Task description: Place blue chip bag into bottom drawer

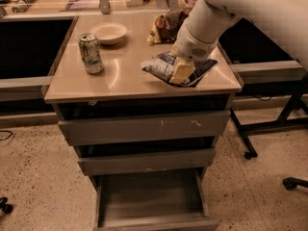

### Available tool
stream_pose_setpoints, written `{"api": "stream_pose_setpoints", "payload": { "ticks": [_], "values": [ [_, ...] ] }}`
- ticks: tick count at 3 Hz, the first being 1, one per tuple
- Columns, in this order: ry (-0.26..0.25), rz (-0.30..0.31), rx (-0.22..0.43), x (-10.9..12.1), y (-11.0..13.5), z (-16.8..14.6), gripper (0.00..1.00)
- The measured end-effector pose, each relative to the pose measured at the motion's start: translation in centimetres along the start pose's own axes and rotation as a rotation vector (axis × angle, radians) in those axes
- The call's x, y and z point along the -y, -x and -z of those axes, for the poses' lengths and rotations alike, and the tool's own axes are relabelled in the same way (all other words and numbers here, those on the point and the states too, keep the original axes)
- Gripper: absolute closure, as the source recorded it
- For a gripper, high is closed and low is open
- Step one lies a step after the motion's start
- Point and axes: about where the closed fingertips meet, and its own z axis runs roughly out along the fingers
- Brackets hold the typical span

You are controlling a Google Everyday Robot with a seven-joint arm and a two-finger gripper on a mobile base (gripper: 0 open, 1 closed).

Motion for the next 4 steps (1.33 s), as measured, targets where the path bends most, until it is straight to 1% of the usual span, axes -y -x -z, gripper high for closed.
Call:
{"api": "stream_pose_setpoints", "payload": {
  "ticks": [1,2,3,4],
  "values": [
    [0.01,0.126,-0.002,-2.3,1.3,1.6,1.0],
    [0.038,0.31,-0.003,-9.5,2.6,6.7,1.0],
    [0.1,0.379,-0.011,-15.3,3.5,11.8,1.0],
    [0.139,0.384,-0.027,-16.6,3.2,12.5,1.0]
  ]
}}
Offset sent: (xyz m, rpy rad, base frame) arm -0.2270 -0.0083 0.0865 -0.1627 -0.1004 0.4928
